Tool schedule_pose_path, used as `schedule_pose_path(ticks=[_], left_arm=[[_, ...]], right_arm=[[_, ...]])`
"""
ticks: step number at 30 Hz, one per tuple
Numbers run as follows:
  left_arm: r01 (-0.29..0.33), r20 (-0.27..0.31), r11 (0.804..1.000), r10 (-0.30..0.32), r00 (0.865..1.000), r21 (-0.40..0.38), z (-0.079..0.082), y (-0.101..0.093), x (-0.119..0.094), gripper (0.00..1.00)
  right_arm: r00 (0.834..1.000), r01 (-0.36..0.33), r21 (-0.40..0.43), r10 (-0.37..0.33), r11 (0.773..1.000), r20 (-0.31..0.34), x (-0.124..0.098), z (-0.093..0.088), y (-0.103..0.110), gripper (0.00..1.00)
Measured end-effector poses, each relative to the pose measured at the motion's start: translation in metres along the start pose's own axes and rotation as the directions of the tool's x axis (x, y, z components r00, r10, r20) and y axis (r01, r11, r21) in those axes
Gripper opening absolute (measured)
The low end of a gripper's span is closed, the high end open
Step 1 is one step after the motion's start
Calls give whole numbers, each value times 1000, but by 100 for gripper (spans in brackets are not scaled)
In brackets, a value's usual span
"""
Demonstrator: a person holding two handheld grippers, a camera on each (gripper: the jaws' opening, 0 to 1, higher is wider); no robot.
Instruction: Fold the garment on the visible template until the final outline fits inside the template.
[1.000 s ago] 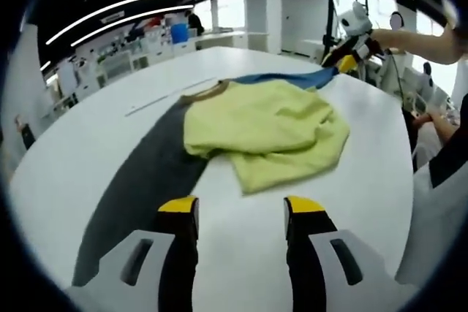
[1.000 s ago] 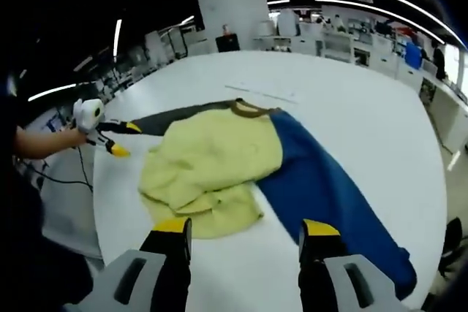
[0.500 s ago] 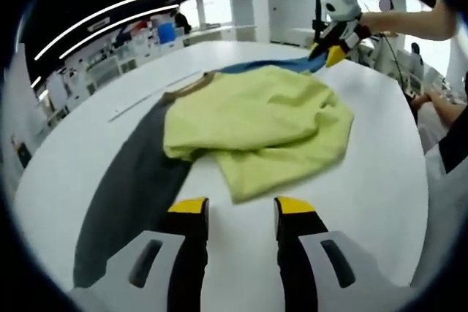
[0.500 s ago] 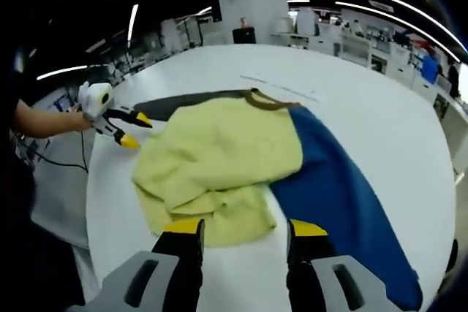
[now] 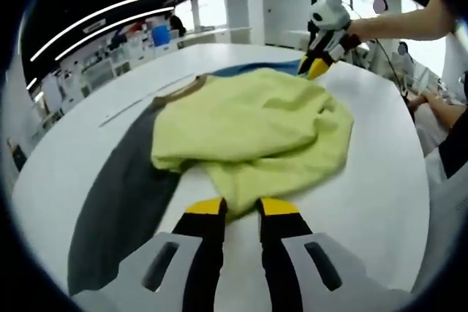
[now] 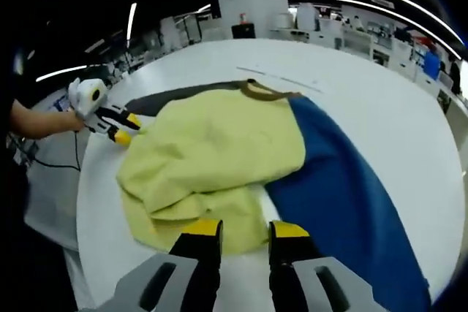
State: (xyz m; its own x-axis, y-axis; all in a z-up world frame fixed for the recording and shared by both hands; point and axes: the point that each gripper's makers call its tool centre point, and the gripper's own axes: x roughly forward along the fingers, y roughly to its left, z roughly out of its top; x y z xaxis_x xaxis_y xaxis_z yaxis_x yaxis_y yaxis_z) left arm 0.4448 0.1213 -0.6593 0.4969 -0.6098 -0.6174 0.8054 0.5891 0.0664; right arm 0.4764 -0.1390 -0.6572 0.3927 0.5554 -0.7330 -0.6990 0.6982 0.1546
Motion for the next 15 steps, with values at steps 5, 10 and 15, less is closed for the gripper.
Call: schedule_pose_path(ticks=[5,10,15], left_arm=[[-10,12,1000,10,1000,-24,4,2,-2,8],[-20,55,999,21,998,-27,23,2,-2,3],[-19,85,999,22,996,-40,40,2,7,1]], right_arm=[[1000,3,5,-3,1000,-2,0,-1,0,12],[1000,7,3,-7,1000,-14,1,-3,1,5],[1000,14,4,-13,1000,-22,2,-5,1,2]])
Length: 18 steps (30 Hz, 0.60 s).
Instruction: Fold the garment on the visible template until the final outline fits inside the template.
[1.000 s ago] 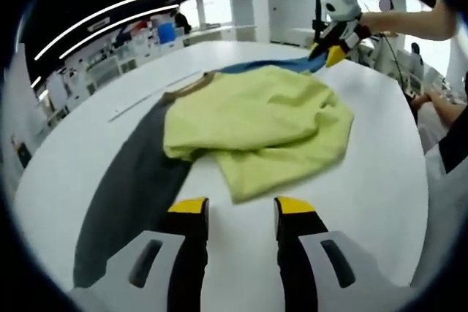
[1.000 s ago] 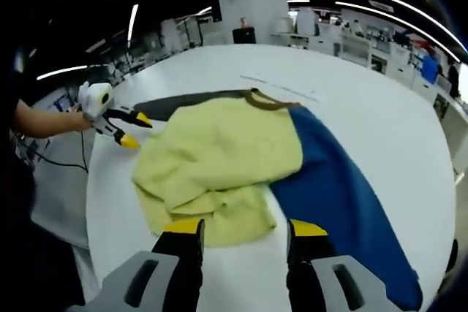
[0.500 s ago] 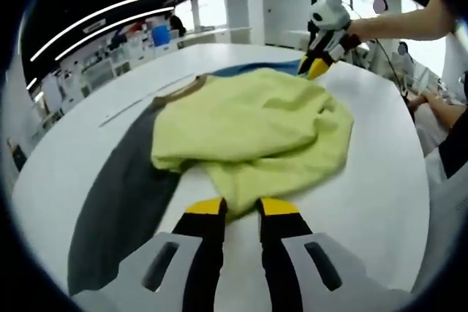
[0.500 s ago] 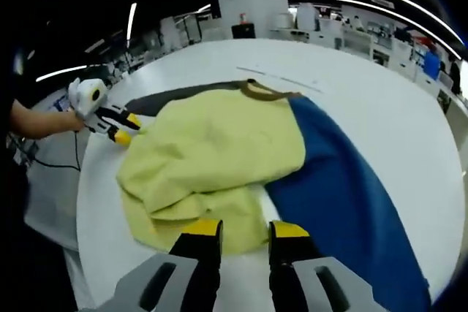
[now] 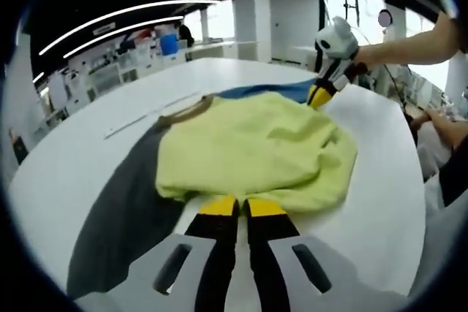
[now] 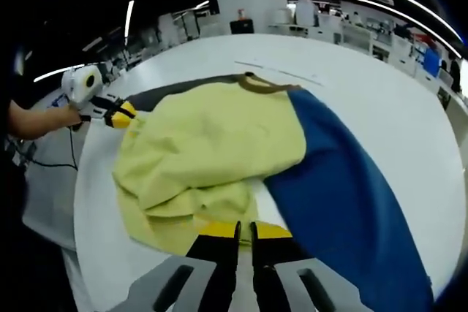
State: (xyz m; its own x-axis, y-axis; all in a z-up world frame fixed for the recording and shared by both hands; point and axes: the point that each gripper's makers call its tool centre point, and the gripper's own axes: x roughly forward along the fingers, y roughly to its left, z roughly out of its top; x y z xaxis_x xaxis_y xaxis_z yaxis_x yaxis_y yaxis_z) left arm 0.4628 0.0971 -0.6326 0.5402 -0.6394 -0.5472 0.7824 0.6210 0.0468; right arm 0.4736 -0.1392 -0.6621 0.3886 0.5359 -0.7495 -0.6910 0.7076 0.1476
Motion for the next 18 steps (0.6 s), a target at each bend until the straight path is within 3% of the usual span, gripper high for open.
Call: schedule_pose_path(ticks=[5,18], left_arm=[[-13,11,1000,13,1000,18,9,-2,16,1],[-71,-37,994,74,997,84,3,1,43,1]], right_arm=[[1000,14,-10,-14,1000,-9,1,-1,0,1],[999,37,-30,-38,999,-20,2,-3,-2,0]])
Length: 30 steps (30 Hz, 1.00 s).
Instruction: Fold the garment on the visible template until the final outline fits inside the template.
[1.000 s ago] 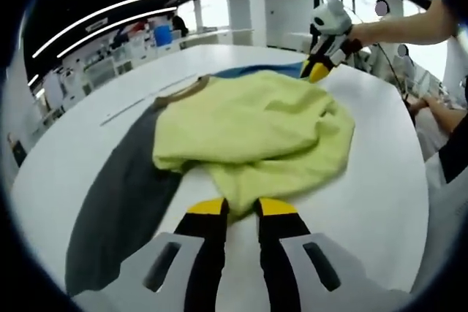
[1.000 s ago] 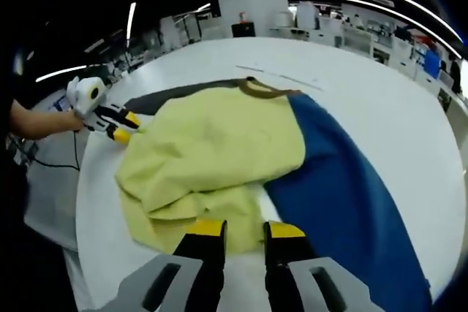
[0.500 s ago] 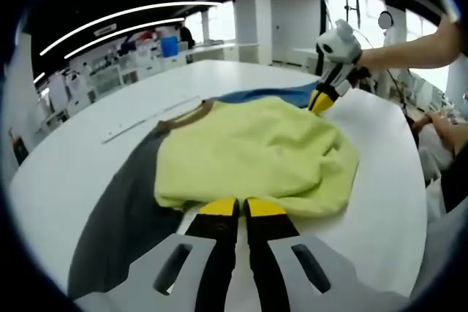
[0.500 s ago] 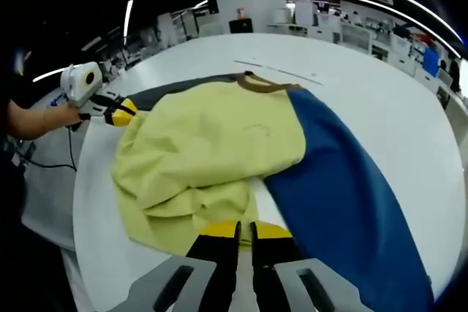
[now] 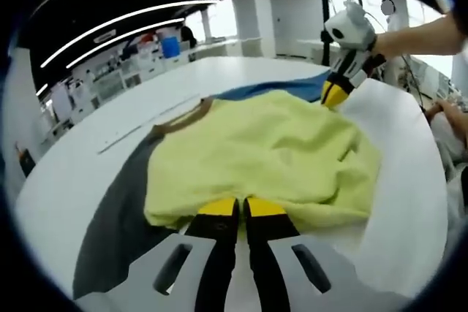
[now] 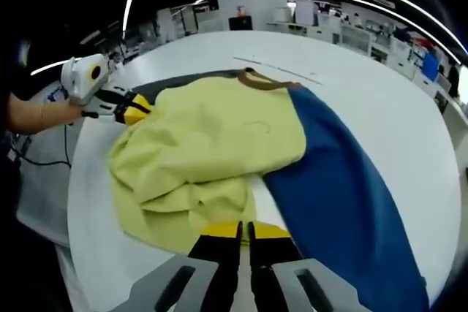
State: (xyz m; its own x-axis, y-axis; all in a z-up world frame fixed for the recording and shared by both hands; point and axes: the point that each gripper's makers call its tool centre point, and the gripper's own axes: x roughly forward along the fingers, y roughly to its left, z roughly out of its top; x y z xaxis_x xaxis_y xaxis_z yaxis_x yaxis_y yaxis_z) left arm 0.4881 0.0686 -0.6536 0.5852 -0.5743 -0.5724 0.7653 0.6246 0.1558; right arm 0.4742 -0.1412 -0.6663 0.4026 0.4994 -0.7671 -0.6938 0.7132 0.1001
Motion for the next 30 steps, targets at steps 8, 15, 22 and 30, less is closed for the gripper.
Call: schedule_pose_path(ticks=[8,15,22,30], left_arm=[[-20,0,999,20,1000,29,1,2,-1,3],[-3,-3,999,3,1000,54,-4,6,-16,10],[20,-20,994,-18,1000,111,-9,9,-26,12],[6,-90,994,4,996,111,-30,17,-22,3]], right_arm=[[1000,5,20,-5,1000,-2,1,0,-1,0],[1000,3,26,-3,1000,-1,1,0,0,0],[1000,-1,29,1,1000,-1,1,0,0,0],[1000,0,29,0,1000,0,1,0,-1,0]])
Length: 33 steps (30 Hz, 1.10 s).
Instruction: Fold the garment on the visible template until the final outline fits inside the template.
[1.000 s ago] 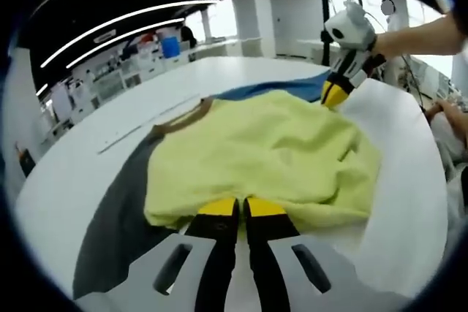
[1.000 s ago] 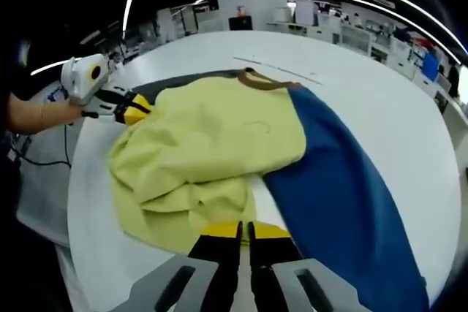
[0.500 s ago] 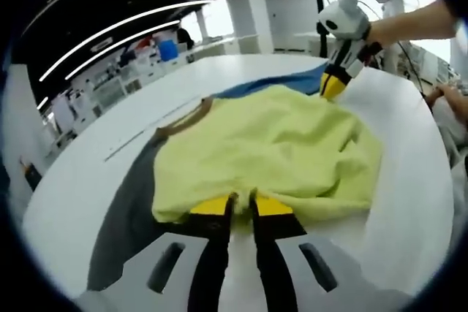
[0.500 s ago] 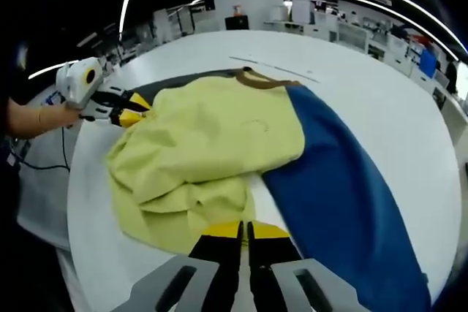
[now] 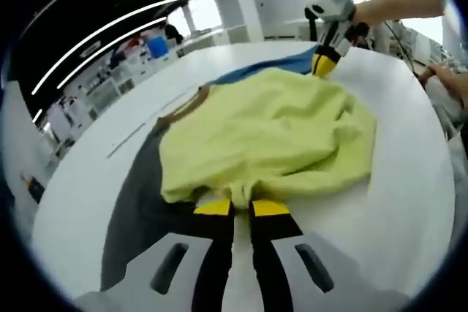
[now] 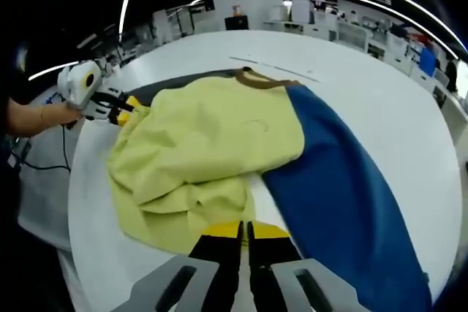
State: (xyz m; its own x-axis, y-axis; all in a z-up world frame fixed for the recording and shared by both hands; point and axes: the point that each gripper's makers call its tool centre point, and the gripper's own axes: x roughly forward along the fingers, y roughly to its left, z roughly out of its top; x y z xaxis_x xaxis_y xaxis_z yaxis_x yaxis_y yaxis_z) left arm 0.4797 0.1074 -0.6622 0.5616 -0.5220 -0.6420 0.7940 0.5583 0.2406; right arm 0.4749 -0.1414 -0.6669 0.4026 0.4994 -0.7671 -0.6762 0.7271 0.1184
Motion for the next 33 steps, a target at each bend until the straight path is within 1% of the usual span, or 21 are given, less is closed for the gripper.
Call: schedule_pose_path(ticks=[3,4,7,11,14,17,21,25,28,30,33], left_arm=[[-5,19,999,6,1000,-54,2,2,-2,2],[-5,20,998,6,1000,-55,2,2,-2,2],[-3,17,997,5,1000,-76,4,2,-6,1],[-4,51,992,10,999,-128,13,5,-17,1],[-12,50,990,19,999,-139,14,7,-25,1],[-12,46,987,20,999,-160,13,5,-36,1],[-7,14,986,10,1000,-168,7,0,-48,1],[-11,4,985,12,1000,-173,4,-2,-63,2],[-10,-8,972,8,1000,-234,1,-3,-72,2],[-12,-5,962,12,1000,-271,0,-3,-78,2],[-17,-11,955,15,1000,-297,-4,-3,-85,2]], right_arm=[[1000,1,5,-1,1000,0,0,0,0,0],[1000,2,11,-2,1000,1,0,0,0,0],[1000,3,69,-3,998,2,-1,0,-1,0],[1000,8,84,-8,996,0,-8,0,-1,0],[1000,10,79,-11,997,5,-17,2,2,0],[1000,16,87,-17,996,15,-27,3,4,0],[999,29,94,-31,995,22,-41,2,9,0],[998,23,131,-31,991,55,-56,5,18,0],[997,20,160,-32,987,74,-65,6,24,0],[996,17,191,-34,981,84,-71,4,29,0],[995,13,215,-35,976,99,-79,3,37,0]])
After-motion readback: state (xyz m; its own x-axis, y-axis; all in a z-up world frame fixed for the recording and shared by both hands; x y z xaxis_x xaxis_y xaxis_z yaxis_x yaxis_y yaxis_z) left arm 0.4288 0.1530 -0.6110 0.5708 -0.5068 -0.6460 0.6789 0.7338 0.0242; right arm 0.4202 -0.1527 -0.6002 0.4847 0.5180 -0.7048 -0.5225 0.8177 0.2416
